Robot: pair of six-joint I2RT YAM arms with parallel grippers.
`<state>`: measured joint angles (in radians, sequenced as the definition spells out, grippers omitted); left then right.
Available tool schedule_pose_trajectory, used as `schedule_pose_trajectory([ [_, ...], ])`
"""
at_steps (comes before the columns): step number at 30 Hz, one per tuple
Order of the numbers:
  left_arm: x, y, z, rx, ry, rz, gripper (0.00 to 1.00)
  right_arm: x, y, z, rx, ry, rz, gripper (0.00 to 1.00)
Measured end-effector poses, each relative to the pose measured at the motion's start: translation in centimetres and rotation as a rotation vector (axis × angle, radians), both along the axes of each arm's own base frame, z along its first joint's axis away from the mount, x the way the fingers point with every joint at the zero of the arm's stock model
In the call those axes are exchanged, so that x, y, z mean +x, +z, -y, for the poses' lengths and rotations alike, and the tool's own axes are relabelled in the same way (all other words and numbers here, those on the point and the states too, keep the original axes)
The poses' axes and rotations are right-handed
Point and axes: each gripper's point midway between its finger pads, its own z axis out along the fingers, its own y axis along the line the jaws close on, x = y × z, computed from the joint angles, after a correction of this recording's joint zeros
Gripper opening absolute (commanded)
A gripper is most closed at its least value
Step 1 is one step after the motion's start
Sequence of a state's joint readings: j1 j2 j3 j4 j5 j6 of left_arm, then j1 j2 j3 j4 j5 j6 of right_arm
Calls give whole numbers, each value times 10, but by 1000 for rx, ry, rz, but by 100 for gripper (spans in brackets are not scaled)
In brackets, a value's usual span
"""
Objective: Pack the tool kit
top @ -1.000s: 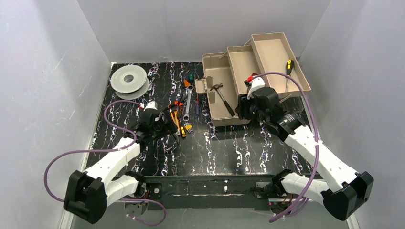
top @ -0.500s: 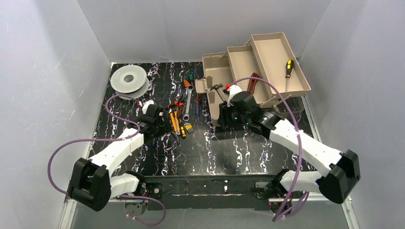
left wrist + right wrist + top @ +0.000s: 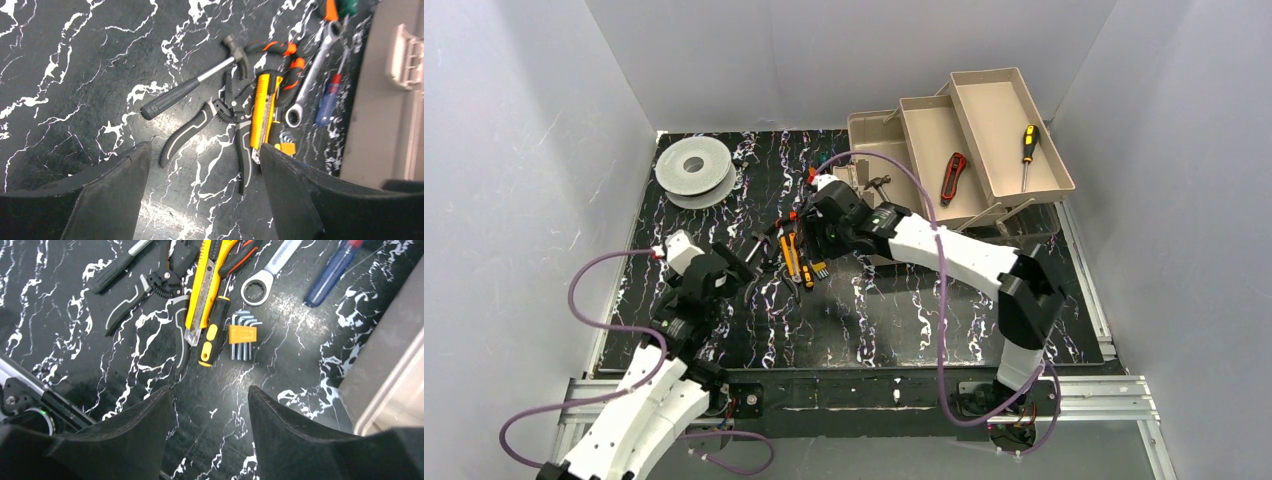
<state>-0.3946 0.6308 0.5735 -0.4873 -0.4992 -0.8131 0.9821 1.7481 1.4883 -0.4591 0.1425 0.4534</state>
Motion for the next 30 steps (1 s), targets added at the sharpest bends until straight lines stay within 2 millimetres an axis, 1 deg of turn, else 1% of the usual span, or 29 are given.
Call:
schedule_pose_trajectory([
  [2, -4, 8, -3, -14, 7, 48, 79, 4, -10, -8, -16, -9, -22, 77],
  [5, -7, 19, -6, -29, 11, 98, 79, 9, -25, -15, -38, -25, -48, 82],
  [7, -9, 21, -7, -33, 11, 110, 79, 10, -33, -17, -52, -38, -66, 84],
  [11, -11, 17, -7, -30, 8, 100, 80, 12, -49, -21, -68, -57, -99, 86],
  [15, -14, 11, -8, -25, 5, 81, 80, 10, -64, -24, -81, -66, -132, 85],
  [22, -16, 8, -8, -27, 3, 81, 81, 10, -99, -32, -130, -77, -178, 87],
  [24, -16, 9, -8, -28, 3, 84, 81, 12, -106, -36, -144, -84, -179, 84],
  [26, -16, 10, -8, -30, 2, 89, 81, 14, -109, -41, -153, -88, -177, 76],
  [29, -17, 12, -8, -33, 2, 97, 81, 14, -114, -44, -163, -91, -176, 61],
  [30, -17, 12, -8, -34, 2, 99, 81, 13, -114, -45, -166, -91, -174, 59],
])
